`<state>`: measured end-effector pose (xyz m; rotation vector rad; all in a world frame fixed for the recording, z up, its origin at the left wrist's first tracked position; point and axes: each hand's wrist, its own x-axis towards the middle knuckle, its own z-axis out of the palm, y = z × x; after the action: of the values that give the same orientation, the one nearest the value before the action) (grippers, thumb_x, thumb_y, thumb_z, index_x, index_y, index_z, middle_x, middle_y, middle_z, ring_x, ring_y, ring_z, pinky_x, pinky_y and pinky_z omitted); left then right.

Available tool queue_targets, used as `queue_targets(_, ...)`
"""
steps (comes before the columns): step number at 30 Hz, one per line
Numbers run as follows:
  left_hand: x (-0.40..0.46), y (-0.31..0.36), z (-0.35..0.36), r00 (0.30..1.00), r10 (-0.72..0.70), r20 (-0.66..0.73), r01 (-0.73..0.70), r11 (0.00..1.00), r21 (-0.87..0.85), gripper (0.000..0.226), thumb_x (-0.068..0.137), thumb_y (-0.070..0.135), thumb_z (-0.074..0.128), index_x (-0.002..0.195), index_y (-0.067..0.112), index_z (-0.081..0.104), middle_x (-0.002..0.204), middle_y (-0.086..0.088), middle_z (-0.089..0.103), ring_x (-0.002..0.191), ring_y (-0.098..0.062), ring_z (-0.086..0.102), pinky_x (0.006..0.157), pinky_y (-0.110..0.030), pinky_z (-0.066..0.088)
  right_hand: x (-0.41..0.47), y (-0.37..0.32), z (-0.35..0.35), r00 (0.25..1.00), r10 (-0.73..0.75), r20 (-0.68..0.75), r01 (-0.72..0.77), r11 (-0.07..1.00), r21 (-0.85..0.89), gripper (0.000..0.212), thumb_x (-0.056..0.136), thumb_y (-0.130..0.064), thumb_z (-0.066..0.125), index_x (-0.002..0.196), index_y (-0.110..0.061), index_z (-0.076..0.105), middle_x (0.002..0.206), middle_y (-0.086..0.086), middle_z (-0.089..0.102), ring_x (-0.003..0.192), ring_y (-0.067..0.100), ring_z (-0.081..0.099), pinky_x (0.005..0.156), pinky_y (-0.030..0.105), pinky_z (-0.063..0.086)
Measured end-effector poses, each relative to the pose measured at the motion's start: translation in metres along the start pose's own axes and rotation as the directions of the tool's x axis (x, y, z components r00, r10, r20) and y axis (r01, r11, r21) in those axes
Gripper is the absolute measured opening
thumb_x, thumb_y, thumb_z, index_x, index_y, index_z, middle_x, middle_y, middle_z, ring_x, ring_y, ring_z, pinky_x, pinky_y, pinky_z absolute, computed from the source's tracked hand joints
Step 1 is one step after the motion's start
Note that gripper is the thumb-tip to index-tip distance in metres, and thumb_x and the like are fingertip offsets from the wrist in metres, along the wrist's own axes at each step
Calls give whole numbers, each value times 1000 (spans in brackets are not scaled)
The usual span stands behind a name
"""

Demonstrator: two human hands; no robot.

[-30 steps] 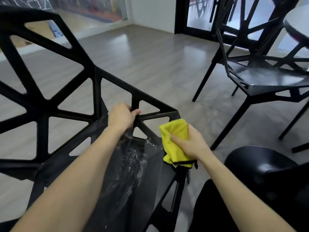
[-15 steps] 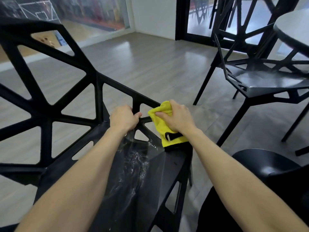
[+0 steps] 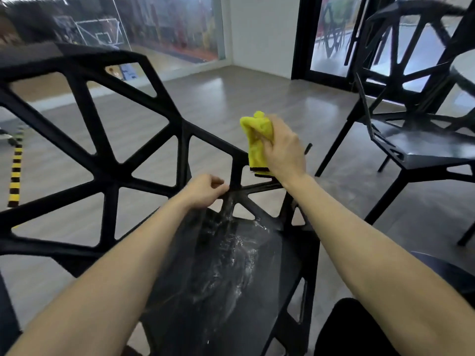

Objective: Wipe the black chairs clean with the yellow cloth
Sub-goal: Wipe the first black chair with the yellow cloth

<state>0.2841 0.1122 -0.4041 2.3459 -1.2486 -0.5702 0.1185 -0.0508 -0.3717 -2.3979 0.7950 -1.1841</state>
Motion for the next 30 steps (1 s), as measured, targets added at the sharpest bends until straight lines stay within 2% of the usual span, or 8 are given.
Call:
queue_targets(4,-31,-33,-27,985,-3,-171,36,981,190,38,104,46,64,134,25,72,129,4,76,122,-23,69,102,-41,56,-40,17,46,862,-340,377,378,925,-31,68,82,0,38,146,-8,62,165,16,44,156,35,35,131,51,22)
queue_targets(7,-48,-58,-55,976,6,-220,67,944,323,30,104,42,62,126,25,73,123,1,77,114,-27,71,95,-45,59,-45,23,43,596,-449,666,615,788,-18,68,75,8,54,141,-7,65,153,12,58,149,35,45,126,46,28)
queue_targets(9,-59,-67,-71,963,56,-262,44,931,363,28,104,40,61,124,23,74,120,2,77,111,-26,71,93,-44,60,-47,6,42,543,-353,762,565,825,-20,72,77,10,55,145,-15,57,130,1,70,126,30,63,104,34,45)
queue_targets(13,-69,-91,-105,876,288,-387,21,779,627,35,99,35,67,131,20,73,134,-4,67,132,-28,59,119,-47,40,-16,-45,51,739,-299,604,466,874,-138,35,96,-12,55,131,-16,50,109,11,68,99,41,68,73,46,49)
queue_targets(16,-73,-104,-130,792,348,-503,168,667,726,54,91,32,75,141,14,64,163,-20,40,161,-39,22,129,-66,16,27,-80,58,882,-299,364,403,880,-254,34,101,-28,60,134,-20,55,115,13,62,92,47,65,70,49,50)
queue_targets(21,-104,-121,-130,707,103,-700,495,635,593,90,94,59,65,153,-1,35,163,-25,22,165,-40,2,101,-62,49,83,-134,92,999,-48,-4,48,998,-46,26,93,-19,63,119,-15,64,113,12,56,87,39,59,73,40,45)
queue_targets(25,-102,-128,-112,759,62,-648,479,621,621,92,93,70,57,154,5,36,158,-20,25,161,-39,12,90,-49,55,17,-132,165,968,-58,244,98,983,-155,29,99,-7,57,128,-9,63,126,17,48,90,41,60,70,39,44)
queue_targets(30,-103,-137,-114,702,-62,-709,548,684,482,67,96,63,61,125,4,50,122,-17,52,105,-35,59,68,-40,47,-21,-129,179,915,-41,401,90,991,-104,14,104,-15,55,106,-8,66,111,18,61,99,42,64,80,43,50)
